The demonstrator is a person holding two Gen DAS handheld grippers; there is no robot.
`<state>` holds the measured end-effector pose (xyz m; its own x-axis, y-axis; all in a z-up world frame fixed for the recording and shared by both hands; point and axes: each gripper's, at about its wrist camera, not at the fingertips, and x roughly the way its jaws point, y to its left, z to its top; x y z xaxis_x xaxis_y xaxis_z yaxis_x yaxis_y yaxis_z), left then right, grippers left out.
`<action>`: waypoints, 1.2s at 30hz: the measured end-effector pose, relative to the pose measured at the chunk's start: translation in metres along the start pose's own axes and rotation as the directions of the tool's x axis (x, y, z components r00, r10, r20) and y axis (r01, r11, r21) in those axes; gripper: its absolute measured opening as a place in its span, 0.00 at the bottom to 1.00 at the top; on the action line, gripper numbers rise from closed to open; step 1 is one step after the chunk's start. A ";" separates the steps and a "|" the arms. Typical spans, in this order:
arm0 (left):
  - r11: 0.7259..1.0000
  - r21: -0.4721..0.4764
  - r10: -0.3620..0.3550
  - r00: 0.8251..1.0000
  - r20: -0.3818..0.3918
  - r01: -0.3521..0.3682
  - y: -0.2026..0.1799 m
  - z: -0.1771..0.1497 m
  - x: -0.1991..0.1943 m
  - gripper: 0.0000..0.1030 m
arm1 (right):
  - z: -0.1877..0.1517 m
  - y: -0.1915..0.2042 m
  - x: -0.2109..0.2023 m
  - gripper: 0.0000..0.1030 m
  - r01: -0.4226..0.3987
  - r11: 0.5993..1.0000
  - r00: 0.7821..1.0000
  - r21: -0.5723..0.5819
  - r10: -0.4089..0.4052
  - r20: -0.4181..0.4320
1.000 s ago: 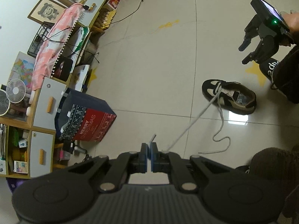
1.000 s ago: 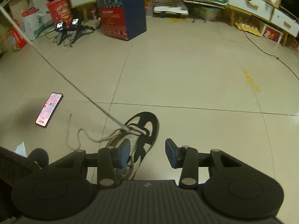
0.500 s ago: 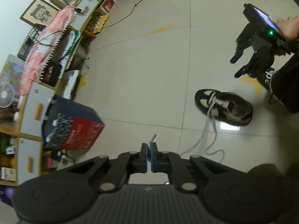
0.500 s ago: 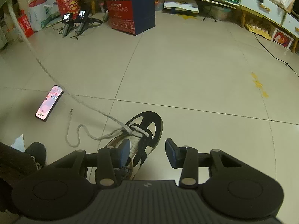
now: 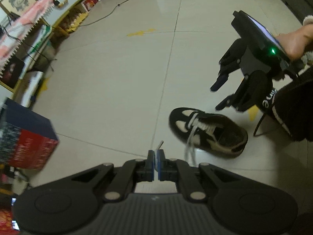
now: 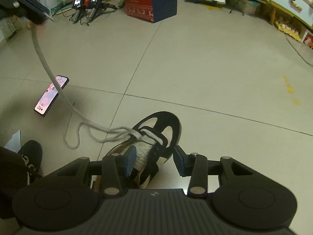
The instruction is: Lace up shoes with both hands
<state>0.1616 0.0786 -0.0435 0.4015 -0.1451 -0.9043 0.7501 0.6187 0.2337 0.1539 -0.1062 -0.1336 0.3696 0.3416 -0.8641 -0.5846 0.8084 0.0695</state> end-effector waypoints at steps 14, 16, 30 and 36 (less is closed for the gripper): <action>0.970 -0.172 -0.152 0.982 0.109 0.169 -0.013 0.000 0.104 0.03 | -0.003 -0.001 0.043 0.42 -0.044 0.998 0.999 0.032 0.044 0.001; 0.961 -0.201 -0.168 0.977 0.131 0.192 -0.016 0.000 0.116 0.03 | -0.005 -0.002 0.046 0.42 -0.047 0.998 0.999 0.052 0.047 -0.002; 0.882 -0.317 -0.298 0.934 0.195 0.348 -0.031 -0.003 0.173 0.03 | -0.022 -0.003 0.058 0.20 -0.037 0.989 0.999 0.142 0.036 0.007; 0.863 -0.350 -0.320 0.930 0.179 0.364 -0.034 -0.002 0.190 0.03 | -0.028 -0.007 0.064 0.15 -0.021 0.985 0.999 0.171 0.016 0.030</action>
<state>0.2113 0.0320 -0.2243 0.2274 -0.4709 -0.8523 0.6097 0.7514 -0.2525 0.1614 -0.1035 -0.2030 0.3817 0.3691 -0.8474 -0.4604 0.8709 0.1720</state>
